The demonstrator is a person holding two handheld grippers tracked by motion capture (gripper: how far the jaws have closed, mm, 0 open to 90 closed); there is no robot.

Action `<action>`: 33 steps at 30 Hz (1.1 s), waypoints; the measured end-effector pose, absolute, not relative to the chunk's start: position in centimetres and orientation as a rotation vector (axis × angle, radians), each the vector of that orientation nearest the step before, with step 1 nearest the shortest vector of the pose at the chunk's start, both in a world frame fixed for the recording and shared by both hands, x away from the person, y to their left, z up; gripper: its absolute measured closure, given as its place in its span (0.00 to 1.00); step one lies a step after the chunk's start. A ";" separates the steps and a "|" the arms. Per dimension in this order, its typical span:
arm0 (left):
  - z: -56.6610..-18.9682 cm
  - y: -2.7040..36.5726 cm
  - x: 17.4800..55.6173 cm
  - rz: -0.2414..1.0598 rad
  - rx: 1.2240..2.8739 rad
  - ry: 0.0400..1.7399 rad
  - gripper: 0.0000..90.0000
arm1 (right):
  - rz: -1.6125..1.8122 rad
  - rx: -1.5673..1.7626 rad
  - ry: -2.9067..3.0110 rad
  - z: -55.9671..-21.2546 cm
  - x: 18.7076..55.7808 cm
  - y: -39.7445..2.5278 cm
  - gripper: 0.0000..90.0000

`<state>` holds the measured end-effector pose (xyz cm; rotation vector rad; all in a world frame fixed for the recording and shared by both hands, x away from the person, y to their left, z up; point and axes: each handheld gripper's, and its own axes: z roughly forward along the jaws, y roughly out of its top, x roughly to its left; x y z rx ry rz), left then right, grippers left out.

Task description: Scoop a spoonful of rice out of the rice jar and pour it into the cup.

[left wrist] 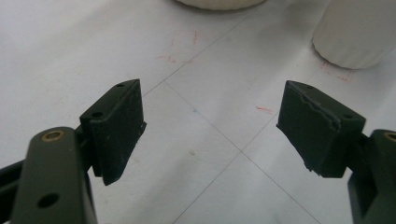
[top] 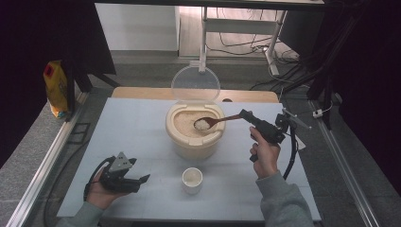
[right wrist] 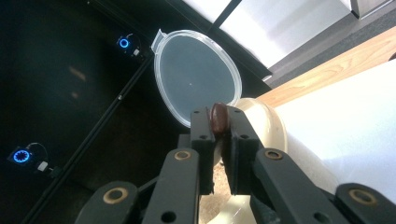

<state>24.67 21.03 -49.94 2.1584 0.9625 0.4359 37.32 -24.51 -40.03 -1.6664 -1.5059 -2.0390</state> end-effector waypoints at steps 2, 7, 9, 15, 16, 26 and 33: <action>-50.0 21.0 24.7 0.436 2.160 0.962 0.25 | -2.034 -1.665 -1.498 -40.1 37.2 -24.7 0.92; -50.0 20.9 24.8 0.436 2.165 0.962 0.25 | -2.030 -1.660 -1.476 -40.2 36.5 -25.1 0.92; -50.0 20.9 24.8 0.436 2.167 0.960 0.25 | -2.029 -1.652 -1.476 -40.1 36.2 -25.2 0.92; -50.0 20.9 24.9 0.434 2.166 0.963 0.25 | -2.022 -1.613 -1.501 -39.8 35.1 -25.4 0.92; -50.0 20.9 24.9 0.434 2.166 0.963 0.25 | -2.024 -1.610 -1.501 -39.7 34.9 -25.4 0.92; -50.0 20.9 25.0 0.435 2.164 0.964 0.25 | -1.989 -1.547 -1.531 -39.7 33.0 -25.3 0.92; -50.0 20.9 25.1 0.434 2.165 0.967 0.25 | -1.941 -1.507 -1.575 -40.2 31.6 -25.3 0.92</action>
